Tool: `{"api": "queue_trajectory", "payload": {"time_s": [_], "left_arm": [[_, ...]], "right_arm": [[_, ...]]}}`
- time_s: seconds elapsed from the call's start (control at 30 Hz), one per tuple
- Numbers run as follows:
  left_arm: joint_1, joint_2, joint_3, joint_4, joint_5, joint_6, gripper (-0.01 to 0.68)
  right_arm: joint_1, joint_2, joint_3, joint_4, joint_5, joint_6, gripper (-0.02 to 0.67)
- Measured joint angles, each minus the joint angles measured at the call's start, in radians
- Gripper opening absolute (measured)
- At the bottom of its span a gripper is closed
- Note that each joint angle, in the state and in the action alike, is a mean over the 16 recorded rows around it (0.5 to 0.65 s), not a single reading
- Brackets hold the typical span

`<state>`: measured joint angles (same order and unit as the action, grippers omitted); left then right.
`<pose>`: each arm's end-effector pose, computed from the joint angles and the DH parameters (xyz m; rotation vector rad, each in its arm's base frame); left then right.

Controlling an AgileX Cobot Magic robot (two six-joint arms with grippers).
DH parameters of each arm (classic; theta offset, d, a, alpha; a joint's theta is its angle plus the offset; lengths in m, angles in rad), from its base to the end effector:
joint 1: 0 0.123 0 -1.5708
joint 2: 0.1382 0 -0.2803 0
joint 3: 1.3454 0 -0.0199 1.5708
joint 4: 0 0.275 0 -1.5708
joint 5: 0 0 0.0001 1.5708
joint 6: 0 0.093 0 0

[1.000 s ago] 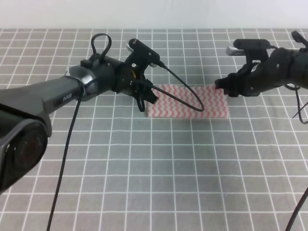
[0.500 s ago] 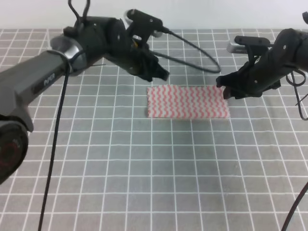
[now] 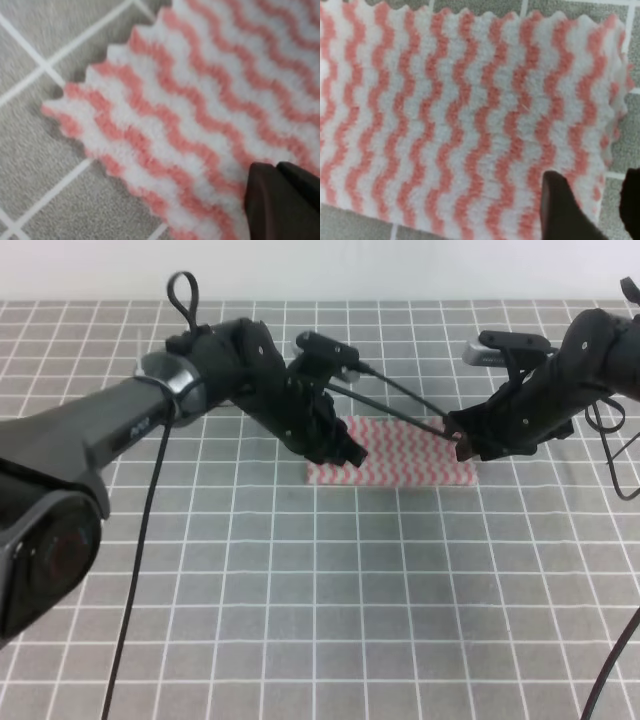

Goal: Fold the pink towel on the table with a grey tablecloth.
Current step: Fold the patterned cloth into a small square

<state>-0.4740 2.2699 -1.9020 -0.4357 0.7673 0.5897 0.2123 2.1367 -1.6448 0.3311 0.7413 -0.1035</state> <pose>0.4555 -0.2644 0.1788 1.0339 2.3520 -0.4605 0.4665 0.1215 0.1650 -0.1605 2.7031 0.4067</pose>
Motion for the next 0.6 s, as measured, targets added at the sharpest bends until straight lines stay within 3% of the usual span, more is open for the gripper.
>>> {"api": "queue_trajectory", "payload": {"time_s": [0.6], "left_arm": [[0.0, 0.036, 0.0, 0.005, 0.005, 0.0, -0.003]], "right_arm": [[0.0, 0.041, -0.002, 0.05, -0.017, -0.008, 0.249]]}}
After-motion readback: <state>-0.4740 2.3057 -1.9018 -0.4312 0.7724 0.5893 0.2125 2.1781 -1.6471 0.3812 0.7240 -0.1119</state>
